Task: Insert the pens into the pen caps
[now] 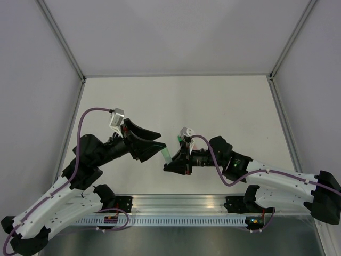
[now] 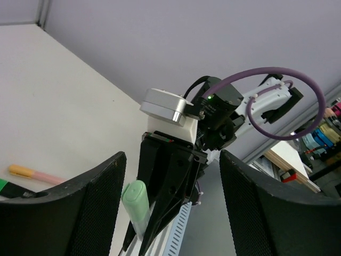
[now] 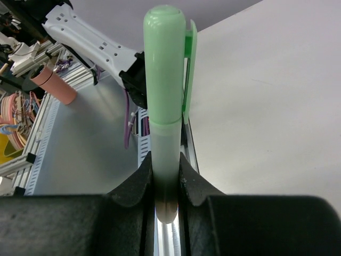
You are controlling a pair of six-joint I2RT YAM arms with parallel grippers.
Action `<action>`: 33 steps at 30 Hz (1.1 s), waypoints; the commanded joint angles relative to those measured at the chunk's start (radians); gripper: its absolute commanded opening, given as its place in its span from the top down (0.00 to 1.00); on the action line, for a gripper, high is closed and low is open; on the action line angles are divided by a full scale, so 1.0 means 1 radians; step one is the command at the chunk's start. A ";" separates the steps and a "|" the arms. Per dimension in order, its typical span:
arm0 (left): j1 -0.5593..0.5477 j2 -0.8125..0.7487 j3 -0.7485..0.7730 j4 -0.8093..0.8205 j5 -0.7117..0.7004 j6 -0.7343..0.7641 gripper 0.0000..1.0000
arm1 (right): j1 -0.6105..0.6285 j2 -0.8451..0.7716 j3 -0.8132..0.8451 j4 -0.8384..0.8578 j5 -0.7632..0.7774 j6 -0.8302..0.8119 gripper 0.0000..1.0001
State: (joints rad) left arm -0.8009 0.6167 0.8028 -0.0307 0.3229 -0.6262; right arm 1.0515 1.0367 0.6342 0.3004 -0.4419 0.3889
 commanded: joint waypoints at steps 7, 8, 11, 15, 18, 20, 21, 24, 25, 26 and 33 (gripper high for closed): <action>-0.004 0.064 -0.049 0.173 0.154 0.036 0.35 | 0.001 -0.021 -0.013 0.112 -0.092 0.039 1.00; -0.004 0.069 -0.056 0.179 0.160 0.036 0.36 | 0.001 -0.021 -0.011 0.112 -0.089 0.039 1.00; -0.004 0.075 -0.082 0.189 0.160 0.051 0.41 | -0.001 -0.021 -0.013 0.112 -0.081 0.039 1.00; -0.004 0.066 -0.102 0.183 0.151 0.063 0.44 | -0.001 -0.018 -0.013 0.112 -0.074 0.038 1.00; -0.004 0.064 -0.109 0.183 0.143 0.063 0.51 | -0.001 -0.014 -0.011 0.112 -0.070 0.036 1.00; -0.004 0.066 -0.119 0.187 0.142 0.063 0.53 | 0.001 -0.009 -0.011 0.114 -0.070 0.038 1.00; -0.004 0.064 -0.126 0.195 0.142 0.059 0.56 | -0.001 -0.007 -0.010 0.114 -0.070 0.036 1.00; -0.004 0.064 -0.140 0.210 0.143 0.049 0.61 | -0.001 -0.004 -0.010 0.114 -0.070 0.038 1.00; -0.004 0.064 -0.145 0.224 0.146 0.048 0.63 | -0.001 -0.003 -0.011 0.114 -0.070 0.038 1.00; -0.004 0.064 -0.151 0.236 0.162 0.040 0.68 | -0.001 -0.003 -0.010 0.115 -0.069 0.038 1.00; -0.004 0.077 -0.309 0.454 0.289 -0.079 0.98 | -0.002 -0.001 0.060 0.030 0.024 0.016 1.00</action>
State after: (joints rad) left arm -0.7967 0.6815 0.5652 0.3050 0.4969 -0.6224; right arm 1.0546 1.0351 0.6270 0.3260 -0.5007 0.4297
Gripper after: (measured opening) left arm 0.275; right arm 0.210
